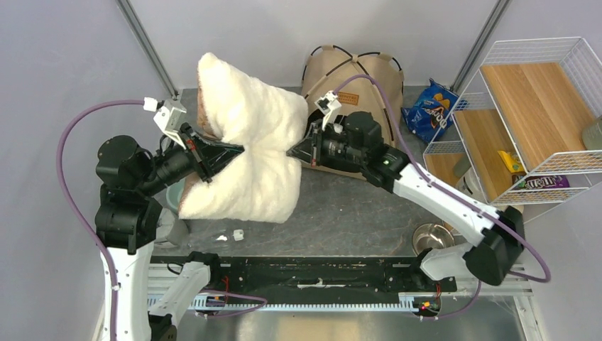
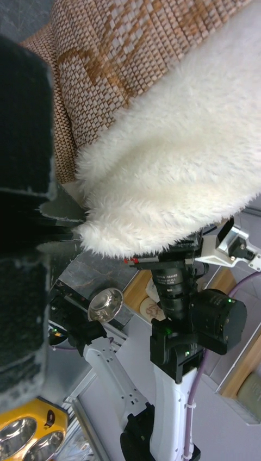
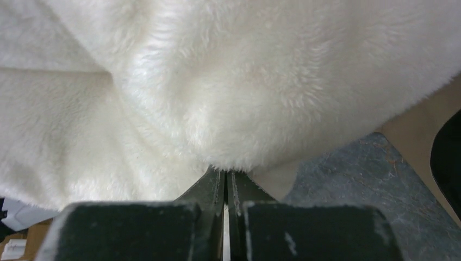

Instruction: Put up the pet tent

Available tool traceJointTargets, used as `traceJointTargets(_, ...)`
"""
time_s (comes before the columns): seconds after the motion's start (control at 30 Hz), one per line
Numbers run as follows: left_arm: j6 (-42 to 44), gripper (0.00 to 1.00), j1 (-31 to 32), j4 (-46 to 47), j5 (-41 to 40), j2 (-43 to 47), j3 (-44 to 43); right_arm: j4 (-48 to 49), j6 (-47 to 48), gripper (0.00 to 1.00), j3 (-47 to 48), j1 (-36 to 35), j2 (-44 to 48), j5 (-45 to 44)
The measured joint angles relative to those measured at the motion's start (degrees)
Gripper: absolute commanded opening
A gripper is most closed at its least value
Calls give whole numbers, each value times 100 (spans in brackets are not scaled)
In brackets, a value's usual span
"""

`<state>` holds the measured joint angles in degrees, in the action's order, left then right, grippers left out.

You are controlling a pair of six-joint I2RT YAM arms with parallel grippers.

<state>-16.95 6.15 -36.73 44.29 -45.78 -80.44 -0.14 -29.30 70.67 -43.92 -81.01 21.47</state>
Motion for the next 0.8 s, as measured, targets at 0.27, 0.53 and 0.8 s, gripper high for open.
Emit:
traceJointTargets(0.27, 76, 2, 216, 203, 627, -79, 251, -866, 302, 0, -566, -133, 1528, -501)
traceJointTargets(0.53, 48, 2, 1327, 621, 103, -632, 1386, -1685, 282, 0, -1438, -136, 2162, -1602)
traceJointTargets(0.8, 42, 2, 3067, 879, -1453, -1589, 1576, -2426, 264, 0, -1681, -133, 1895, -2594)
